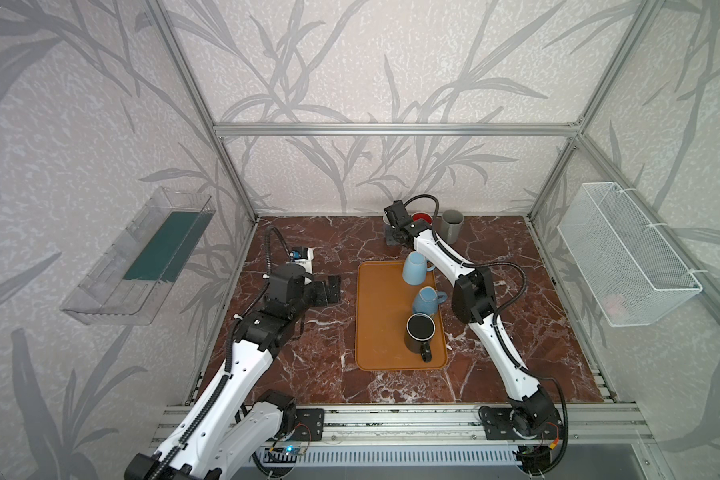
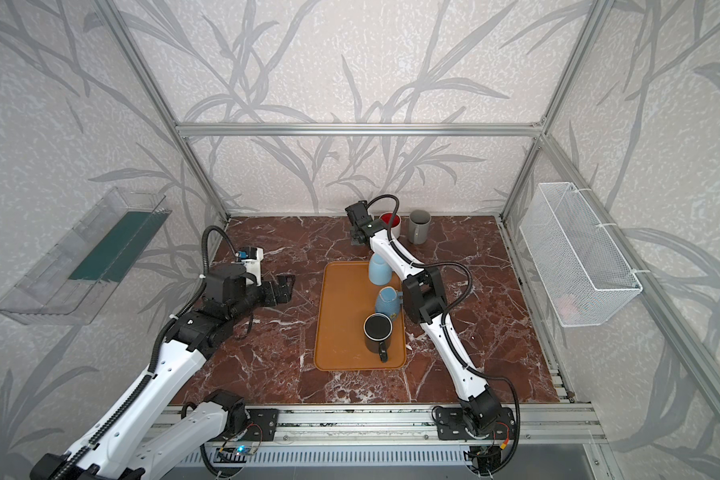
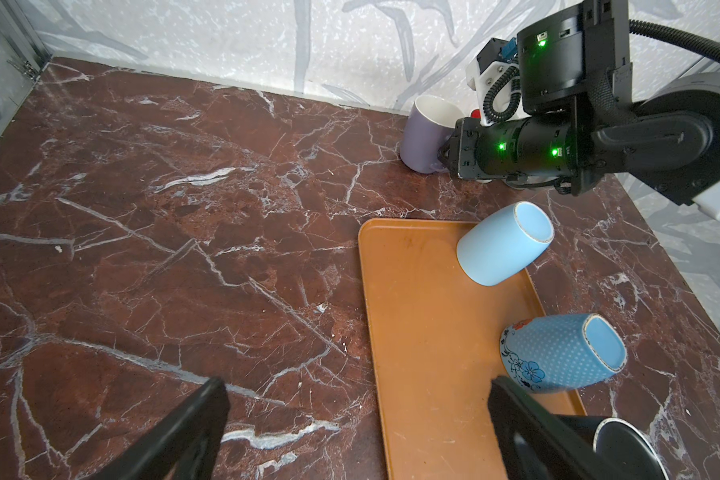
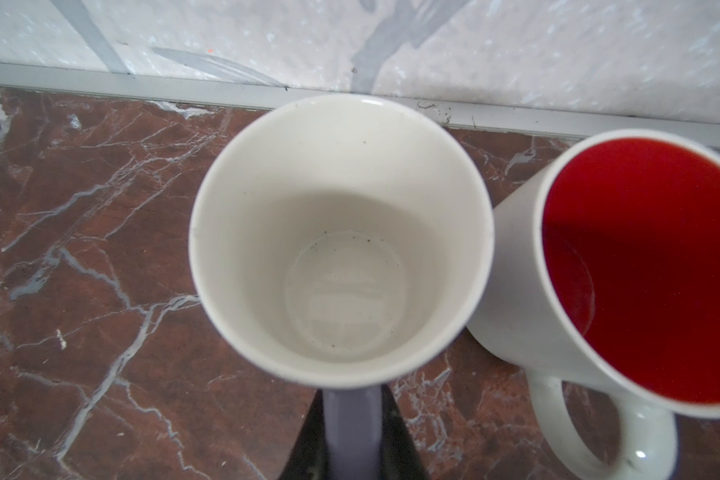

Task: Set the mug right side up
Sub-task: 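Carry the upright purple mug beside the white mug with the right gripper, then set the purple mug down beside the white mug and open the right gripper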

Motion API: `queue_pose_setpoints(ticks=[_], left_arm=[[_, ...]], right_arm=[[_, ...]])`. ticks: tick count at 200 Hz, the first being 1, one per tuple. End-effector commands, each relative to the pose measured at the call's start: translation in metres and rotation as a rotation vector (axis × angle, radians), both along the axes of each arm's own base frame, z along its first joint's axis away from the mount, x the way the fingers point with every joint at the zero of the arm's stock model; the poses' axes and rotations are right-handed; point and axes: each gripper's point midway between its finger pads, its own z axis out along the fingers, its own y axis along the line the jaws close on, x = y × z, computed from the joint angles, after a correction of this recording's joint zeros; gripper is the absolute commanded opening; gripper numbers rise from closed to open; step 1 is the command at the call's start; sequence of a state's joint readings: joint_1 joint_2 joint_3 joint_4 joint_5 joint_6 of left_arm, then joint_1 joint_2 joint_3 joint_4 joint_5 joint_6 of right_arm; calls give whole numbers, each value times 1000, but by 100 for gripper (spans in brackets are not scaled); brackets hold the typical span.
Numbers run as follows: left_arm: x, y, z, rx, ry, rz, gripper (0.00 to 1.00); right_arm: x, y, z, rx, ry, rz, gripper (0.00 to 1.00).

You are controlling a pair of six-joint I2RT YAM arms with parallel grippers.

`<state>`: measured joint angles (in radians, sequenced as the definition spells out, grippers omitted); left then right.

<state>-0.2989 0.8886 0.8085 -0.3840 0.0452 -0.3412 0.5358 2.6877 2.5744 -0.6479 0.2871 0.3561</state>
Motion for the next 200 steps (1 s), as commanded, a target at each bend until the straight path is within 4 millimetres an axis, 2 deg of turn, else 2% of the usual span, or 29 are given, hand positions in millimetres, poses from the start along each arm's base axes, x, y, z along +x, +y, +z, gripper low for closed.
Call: queue_pose_setpoints(ticks=[1,94,160,200], left_arm=[[2,5,-1,-1,-6,28,99],[2,4,0,-2,-7,25,99],[3,3,0,-4,-7,21,99],[3,2,1,-6,-9,18,99]], right_arm=[[15,2,29,53,-88,-25,13],[13,4,37,71,-94,-24,21],[10,1,44,64,-97,-22,23],[6,0,66,65,-127,-7,27]])
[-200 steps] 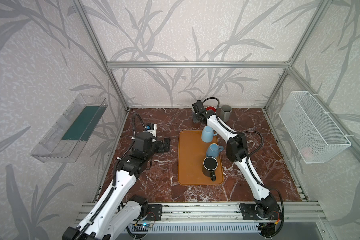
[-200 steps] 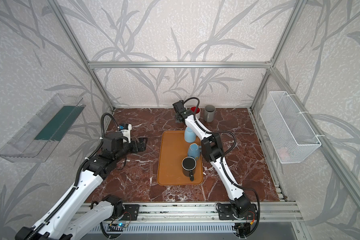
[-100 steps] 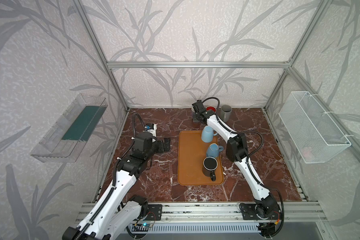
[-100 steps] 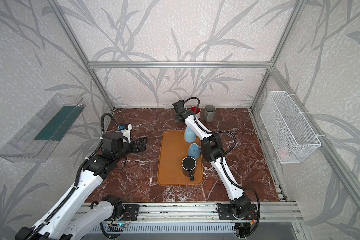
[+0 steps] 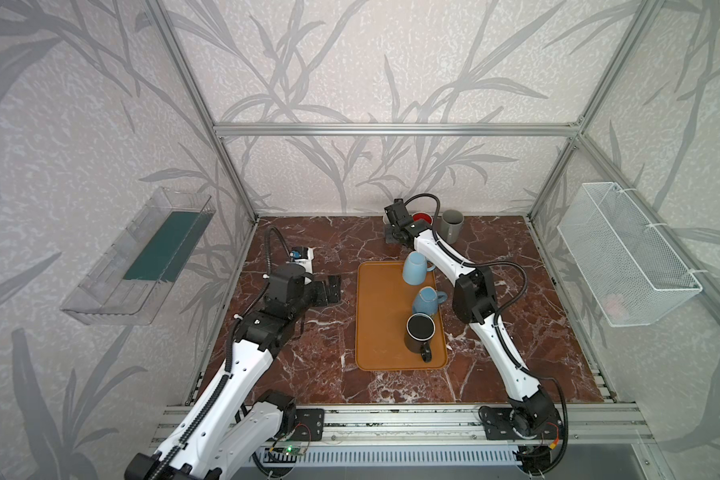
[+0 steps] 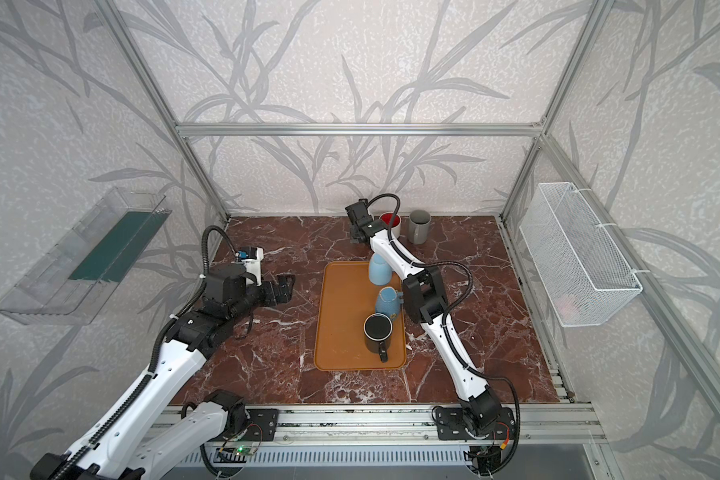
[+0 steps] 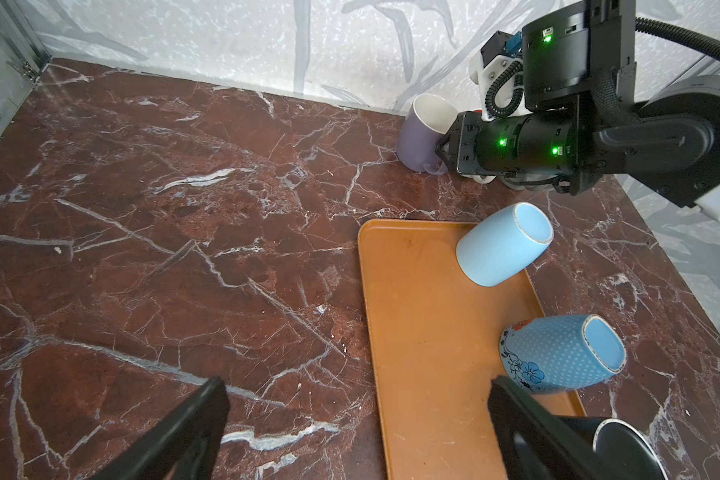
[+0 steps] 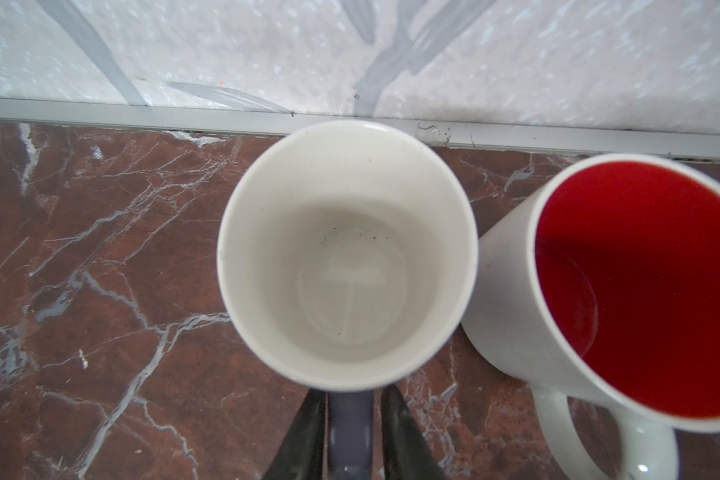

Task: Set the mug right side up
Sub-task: 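Set the purple mug down beside the white mug and open the right gripper, then move the right gripper over the black mug on the tray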

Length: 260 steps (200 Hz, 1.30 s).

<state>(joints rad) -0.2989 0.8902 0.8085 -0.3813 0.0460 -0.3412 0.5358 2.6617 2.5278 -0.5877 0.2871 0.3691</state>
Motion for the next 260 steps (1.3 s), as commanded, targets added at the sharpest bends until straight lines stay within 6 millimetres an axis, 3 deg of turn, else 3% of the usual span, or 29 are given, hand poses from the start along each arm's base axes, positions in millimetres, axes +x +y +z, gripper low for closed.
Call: queue_pose_setpoints(ticks=[1,55,100,124,151,161,167,192,230,260], left_arm=[[2,3,1,-6,-8,19,99],[1,2,1,-9,-8,18,99],[2,3,1,-9,-6,20,99],[3,2,0,-11,-3,20,99],[7,-1,-2,-20,-3,12,99],[8,-3,-4,-27,2,5,99],[9,-4,-6,-31,5,5,99],[10,-8,-12,-48,13,-4,99],[12,-9,-23,-42,26,-9,99],[9,-18,-30,-69,49,-56,99]], right_arm=[[2,-2,59,34,-95,2,28],[-10,-9,96,11,-117,31,32],[-51,-28,131,-20,-111,91,32],[-87,-46,151,-3,-163,114,32],[-140,-67,151,27,-121,146,32],[-160,-71,141,37,-78,163,33],[-174,-76,148,51,-83,168,33],[-223,-94,128,49,-12,169,34],[-294,-99,100,-18,100,234,33],[-341,-108,93,-56,162,253,34]])
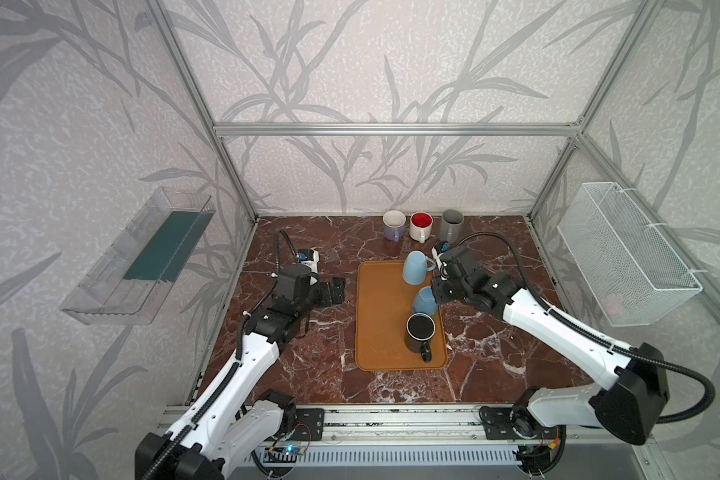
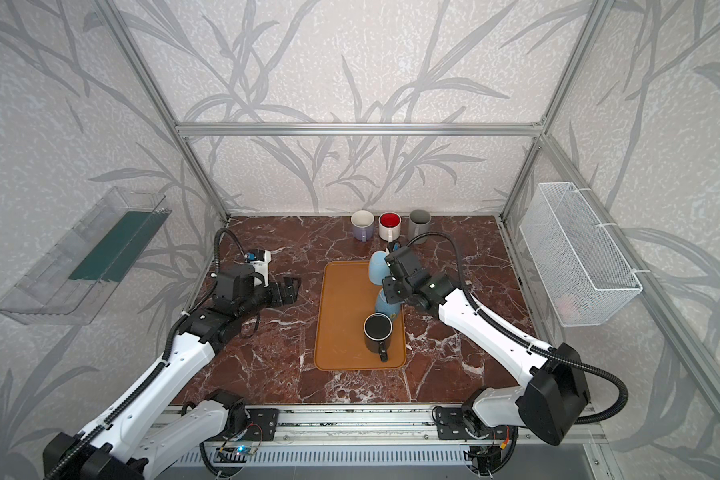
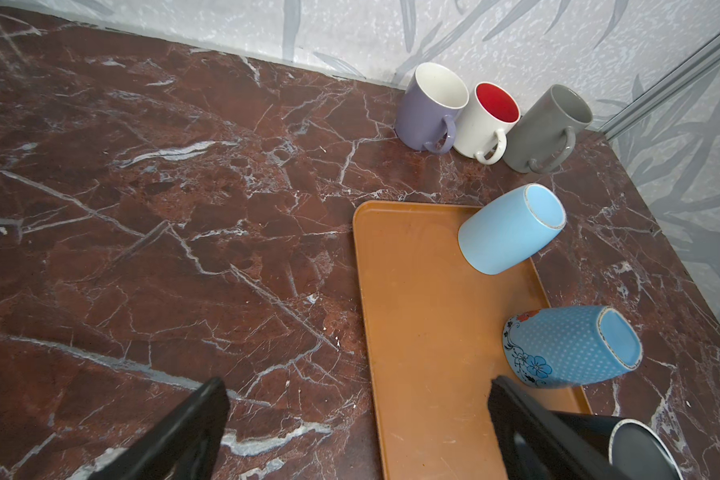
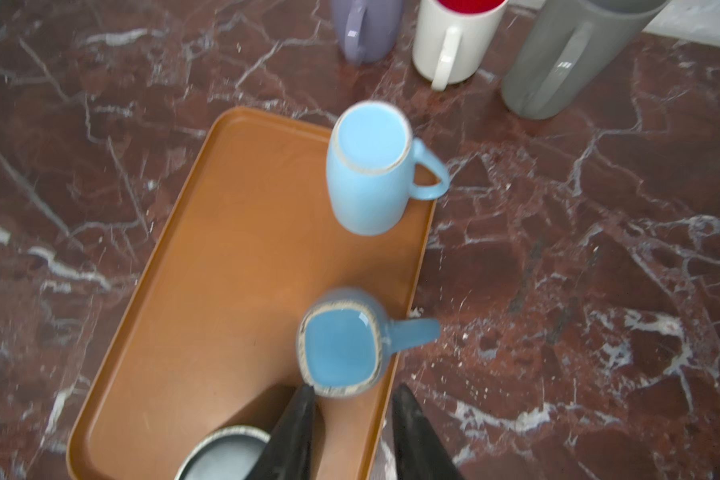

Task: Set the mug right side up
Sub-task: 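Move the right gripper over the black mug on the tray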

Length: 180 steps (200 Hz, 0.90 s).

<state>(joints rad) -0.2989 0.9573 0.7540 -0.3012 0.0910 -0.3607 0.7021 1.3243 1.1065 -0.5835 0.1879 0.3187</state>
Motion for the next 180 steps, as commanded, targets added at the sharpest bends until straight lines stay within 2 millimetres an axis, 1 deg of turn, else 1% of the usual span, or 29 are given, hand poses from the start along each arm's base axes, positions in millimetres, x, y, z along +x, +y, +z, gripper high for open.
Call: queue_pose_setpoints(ticks=[1,19,31,54,76,96,108,125,128,145,159,180], left_arm=[[0,-8,-3,-45,-1,-27,99],[-1,-10,-14,-81,23,-17,99],[-2,-12,-23,-95,47,-17,99],[-5,-22,-37,-142,81,-47,99],[-9,-34,-51,-204,95,-81,99],[-16,-38,-63,-202,127,-91,99],[-20,-40,-67,-200,137,-96,99],[-24,-45,-68,-205,139,-113,99],[-24,-46,-67,-207,138,-118,99],[-29,-55,-67,-205,139,-152,99],[-32,-61,-67,-189,140,-175,98],[-35,-65,-69,-164,141,-178,98]], right_arm=[[-37,-18,-4,-46,57,-15,34],[-60,-23,0,-22,79,-9,34],[-75,-23,-4,-7,115,-2,35],[-102,-22,-22,-23,179,-1,35],[-120,-19,-39,13,218,-10,35],[-129,-13,-48,43,236,-23,38],[-133,-8,-54,48,248,-19,39],[-134,-1,-61,53,263,-15,41],[-139,5,-62,51,264,11,41],[-142,17,-64,57,275,35,43],[-143,23,-66,54,284,46,44],[-143,29,-69,53,288,49,47]])
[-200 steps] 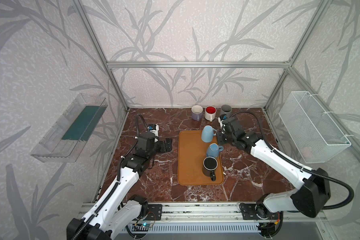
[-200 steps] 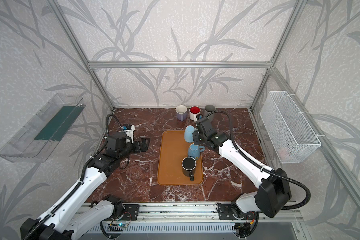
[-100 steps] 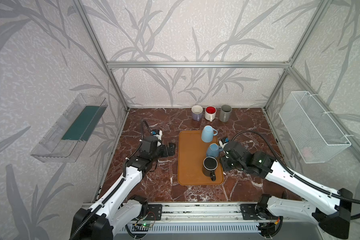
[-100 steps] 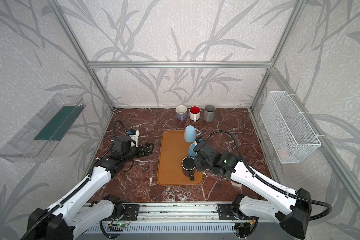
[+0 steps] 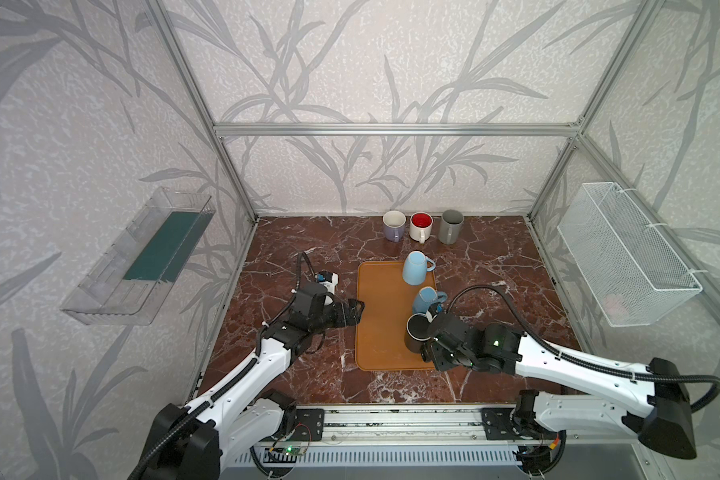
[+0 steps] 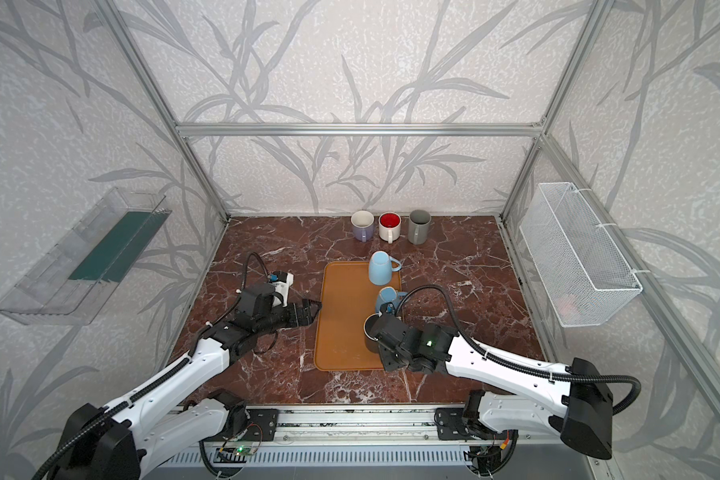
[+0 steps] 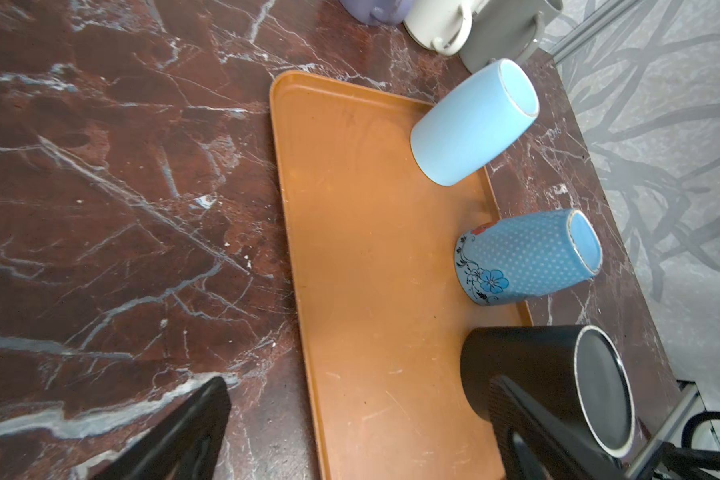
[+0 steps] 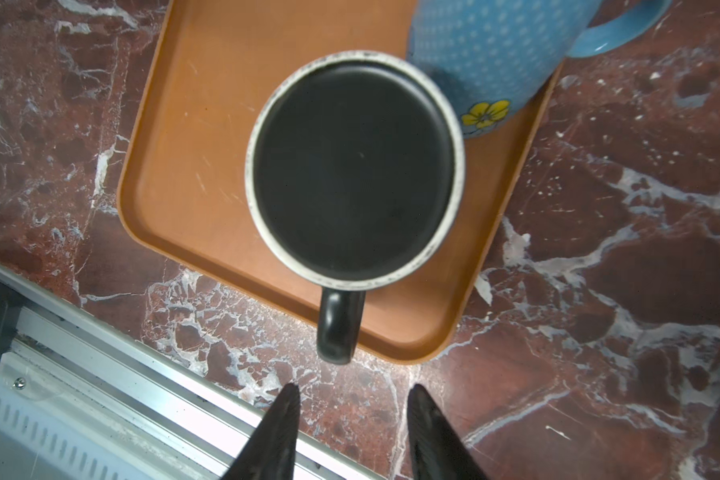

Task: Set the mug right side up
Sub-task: 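Move the right gripper over the black mug on the tray, then lower the right gripper and close it on the black mug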

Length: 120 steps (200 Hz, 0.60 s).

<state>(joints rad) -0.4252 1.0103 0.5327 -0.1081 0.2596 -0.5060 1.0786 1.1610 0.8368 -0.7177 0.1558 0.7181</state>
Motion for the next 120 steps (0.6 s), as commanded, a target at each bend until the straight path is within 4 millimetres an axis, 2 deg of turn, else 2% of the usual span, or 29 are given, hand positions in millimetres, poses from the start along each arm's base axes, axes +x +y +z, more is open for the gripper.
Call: queue_pose_setpoints(ticks=[1,56,120], left_arm=[[0,-4,6,2,-26,3,98],[0,-8,8,21,-25,-7,98],[0,-7,12,42,-28,-7,98]], right_arm=[[2,12,3,33,-1,-14,47],[7,14,-8,-22,6,-30,49],[13,19,-20,-83,16,-38,46]])
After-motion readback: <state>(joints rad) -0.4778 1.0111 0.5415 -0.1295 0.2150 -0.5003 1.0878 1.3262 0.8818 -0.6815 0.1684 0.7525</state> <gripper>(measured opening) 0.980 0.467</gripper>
